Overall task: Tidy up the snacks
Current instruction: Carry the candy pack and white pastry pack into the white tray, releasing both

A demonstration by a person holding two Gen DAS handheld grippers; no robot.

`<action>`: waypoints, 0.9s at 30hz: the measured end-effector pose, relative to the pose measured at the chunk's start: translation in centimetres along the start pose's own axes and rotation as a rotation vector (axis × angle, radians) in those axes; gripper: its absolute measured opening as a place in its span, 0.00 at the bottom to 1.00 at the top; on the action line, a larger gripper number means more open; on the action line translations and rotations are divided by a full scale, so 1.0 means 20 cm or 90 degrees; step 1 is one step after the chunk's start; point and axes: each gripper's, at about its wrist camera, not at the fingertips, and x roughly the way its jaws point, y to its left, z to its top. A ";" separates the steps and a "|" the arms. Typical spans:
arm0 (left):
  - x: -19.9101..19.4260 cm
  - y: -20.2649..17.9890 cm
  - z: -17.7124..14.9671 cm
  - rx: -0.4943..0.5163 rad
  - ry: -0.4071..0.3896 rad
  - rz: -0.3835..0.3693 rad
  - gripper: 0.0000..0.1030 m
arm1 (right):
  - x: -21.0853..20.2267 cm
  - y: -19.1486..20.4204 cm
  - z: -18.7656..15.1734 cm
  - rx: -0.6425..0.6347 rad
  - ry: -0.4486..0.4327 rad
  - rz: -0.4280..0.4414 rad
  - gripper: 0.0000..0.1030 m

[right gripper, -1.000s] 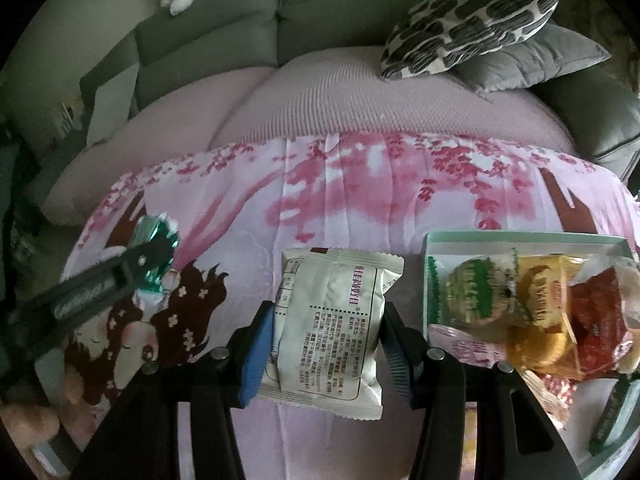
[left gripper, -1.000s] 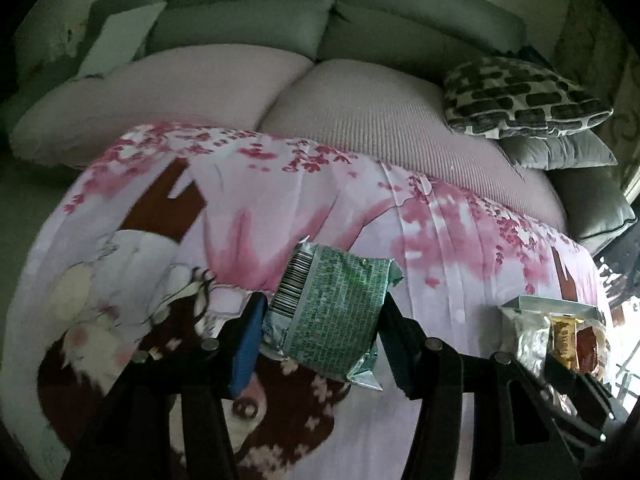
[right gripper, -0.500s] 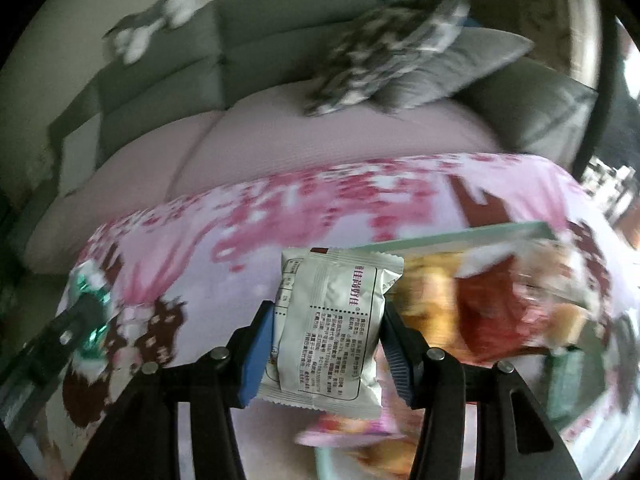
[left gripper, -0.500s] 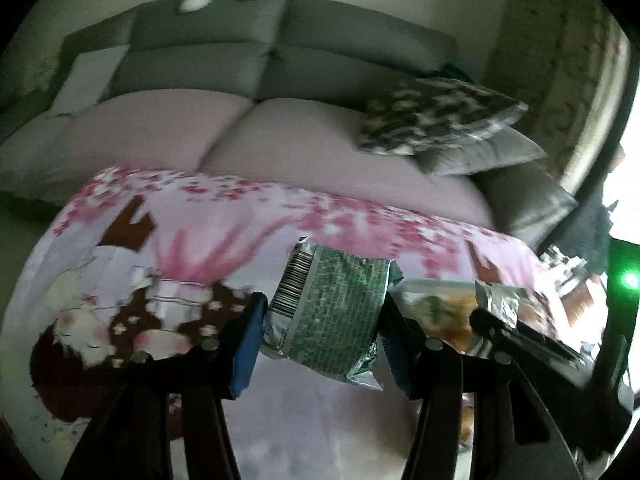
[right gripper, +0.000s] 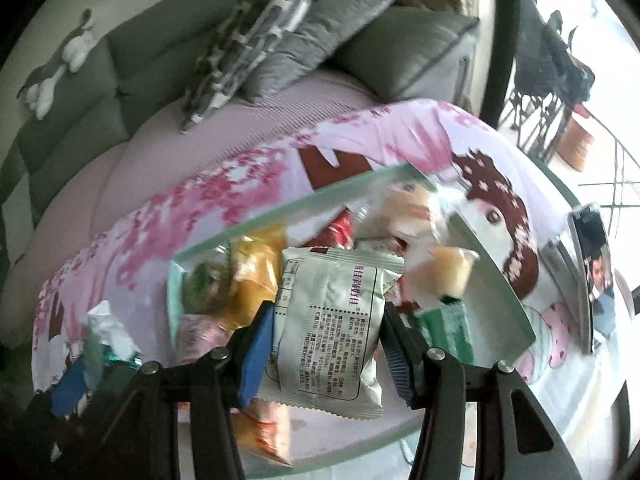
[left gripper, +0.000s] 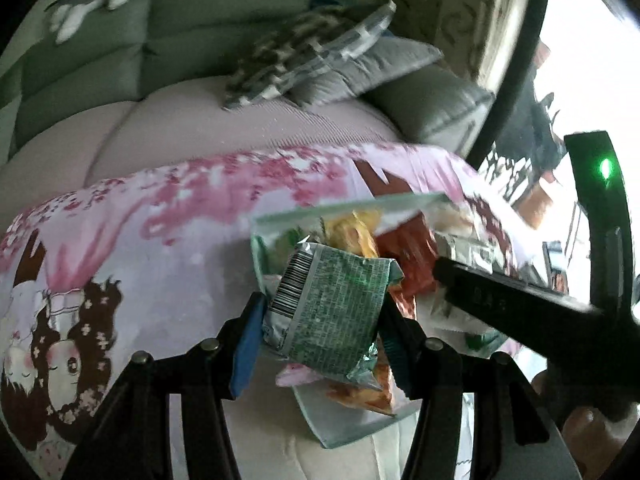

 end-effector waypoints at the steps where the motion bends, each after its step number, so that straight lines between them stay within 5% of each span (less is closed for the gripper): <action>1: 0.02 -0.01 -0.01 0.004 0.006 -0.003 0.55 | 0.01 -0.02 -0.01 0.003 0.005 -0.003 0.53; 17: 0.10 -0.12 -0.12 0.032 0.046 -0.033 0.60 | 0.14 -0.14 -0.15 0.013 0.085 -0.017 0.54; 23: 0.02 -0.09 -0.19 0.037 0.049 0.023 0.74 | 0.14 -0.13 -0.17 0.001 0.089 -0.017 0.54; 27: -0.03 0.07 -0.26 -0.032 0.067 0.063 0.75 | 0.15 -0.13 -0.18 -0.007 0.091 -0.014 0.58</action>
